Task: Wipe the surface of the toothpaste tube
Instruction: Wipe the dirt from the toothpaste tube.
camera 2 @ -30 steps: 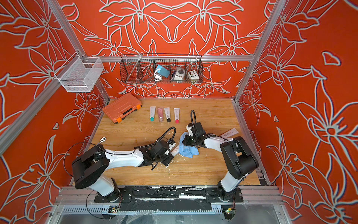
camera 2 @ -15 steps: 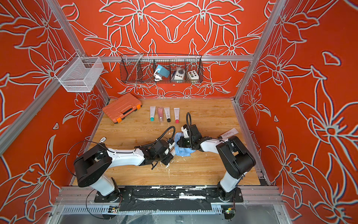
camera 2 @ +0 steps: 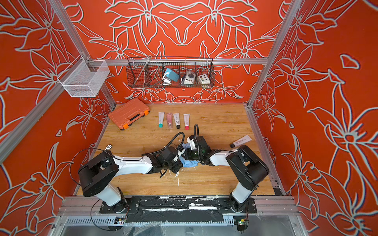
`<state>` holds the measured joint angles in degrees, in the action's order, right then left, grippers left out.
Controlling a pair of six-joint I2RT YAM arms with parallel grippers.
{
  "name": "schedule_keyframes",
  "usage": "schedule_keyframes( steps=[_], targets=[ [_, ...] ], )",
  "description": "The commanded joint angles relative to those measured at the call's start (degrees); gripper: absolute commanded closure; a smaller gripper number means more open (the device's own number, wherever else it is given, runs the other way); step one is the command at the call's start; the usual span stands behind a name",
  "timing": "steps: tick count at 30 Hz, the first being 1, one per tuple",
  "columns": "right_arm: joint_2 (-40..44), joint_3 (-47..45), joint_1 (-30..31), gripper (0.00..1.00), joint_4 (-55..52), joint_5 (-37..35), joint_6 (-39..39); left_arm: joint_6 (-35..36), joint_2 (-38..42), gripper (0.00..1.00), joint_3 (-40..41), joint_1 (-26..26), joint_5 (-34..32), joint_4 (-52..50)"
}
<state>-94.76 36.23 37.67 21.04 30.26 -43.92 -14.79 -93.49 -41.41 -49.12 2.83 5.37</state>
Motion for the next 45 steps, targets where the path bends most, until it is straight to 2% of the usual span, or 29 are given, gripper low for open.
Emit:
schedule_keyframes(
  steps=[1, 7, 19, 26, 33, 37, 45],
  targets=[
    [-1.45, -1.51, 1.05, 1.0, -6.42, -0.38, -0.24, 0.24, -1.01, 0.93, 0.05, 1.13, -1.6, 1.49],
    [-1.8, 0.35, -1.05, 1.0, -12.92, -5.39, 2.46, 0.28, -0.23, 0.93, 0.54, 1.31, -1.87, 1.3],
    [-5.26, 2.67, -9.21, 1.0, -14.97, -6.26, 5.08, -0.04, 1.97, 0.94, 2.2, 2.54, -2.13, 0.7],
    [-5.44, 6.68, -12.42, 1.0, -18.09, -7.6, 9.42, -0.07, 2.68, 0.94, 2.78, 2.96, -2.04, 0.52],
    [-5.04, 9.95, -13.76, 1.0, -21.65, -8.75, 12.28, -0.46, 3.16, 0.94, 3.24, 3.42, -2.13, 0.52],
    [-4.39, 9.46, -13.72, 1.0, -20.76, -6.55, 12.88, -0.59, 3.19, 0.94, 3.29, 3.73, -2.13, 0.52],
    [-3.33, 8.01, -10.51, 1.0, -19.66, -4.07, 13.76, -0.65, 2.79, 0.94, 2.98, 4.19, -1.44, 0.79]
  ],
)
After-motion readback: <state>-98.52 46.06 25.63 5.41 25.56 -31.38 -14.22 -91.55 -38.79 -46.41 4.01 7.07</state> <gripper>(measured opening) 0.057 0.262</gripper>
